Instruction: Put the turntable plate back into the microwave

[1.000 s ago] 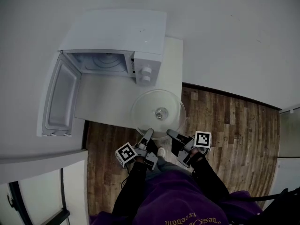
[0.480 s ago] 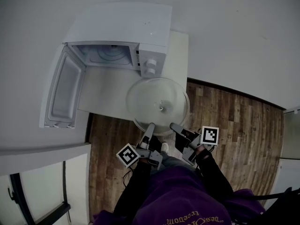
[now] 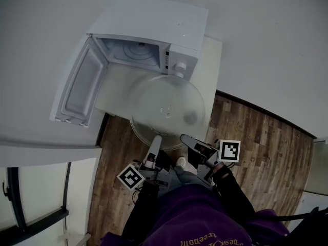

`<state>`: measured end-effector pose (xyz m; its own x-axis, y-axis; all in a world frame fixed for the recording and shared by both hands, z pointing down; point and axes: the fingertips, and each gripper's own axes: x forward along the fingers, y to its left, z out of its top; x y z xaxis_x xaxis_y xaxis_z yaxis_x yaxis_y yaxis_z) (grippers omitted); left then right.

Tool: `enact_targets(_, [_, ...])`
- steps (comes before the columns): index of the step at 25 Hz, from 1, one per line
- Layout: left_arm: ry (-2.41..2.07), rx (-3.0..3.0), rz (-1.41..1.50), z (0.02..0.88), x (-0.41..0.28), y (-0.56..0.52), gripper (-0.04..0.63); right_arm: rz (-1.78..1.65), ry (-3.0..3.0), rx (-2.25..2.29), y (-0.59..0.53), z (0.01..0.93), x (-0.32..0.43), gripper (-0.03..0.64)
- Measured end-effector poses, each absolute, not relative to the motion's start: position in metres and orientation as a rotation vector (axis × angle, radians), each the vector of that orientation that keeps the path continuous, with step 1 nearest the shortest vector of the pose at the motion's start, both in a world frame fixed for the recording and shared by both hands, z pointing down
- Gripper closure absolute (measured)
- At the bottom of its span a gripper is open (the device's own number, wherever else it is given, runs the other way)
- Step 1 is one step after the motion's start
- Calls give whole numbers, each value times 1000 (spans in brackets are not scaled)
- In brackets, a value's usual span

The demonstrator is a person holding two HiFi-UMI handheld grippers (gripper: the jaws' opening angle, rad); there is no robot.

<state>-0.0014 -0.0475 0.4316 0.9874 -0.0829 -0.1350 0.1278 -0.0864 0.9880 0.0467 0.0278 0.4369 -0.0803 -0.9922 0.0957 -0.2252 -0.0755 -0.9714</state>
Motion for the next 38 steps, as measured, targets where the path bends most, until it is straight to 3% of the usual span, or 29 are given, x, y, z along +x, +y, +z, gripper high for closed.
enact_targets(20, [-68, 1645, -414, 407, -27, -121, 560, -1225, 1632, -1326, -56, 407, 35, 571])
enact_targets(38, [-39, 1540, -350, 442, 27, -243, 546, -1262, 1491, -1439, -174, 437, 87, 560])
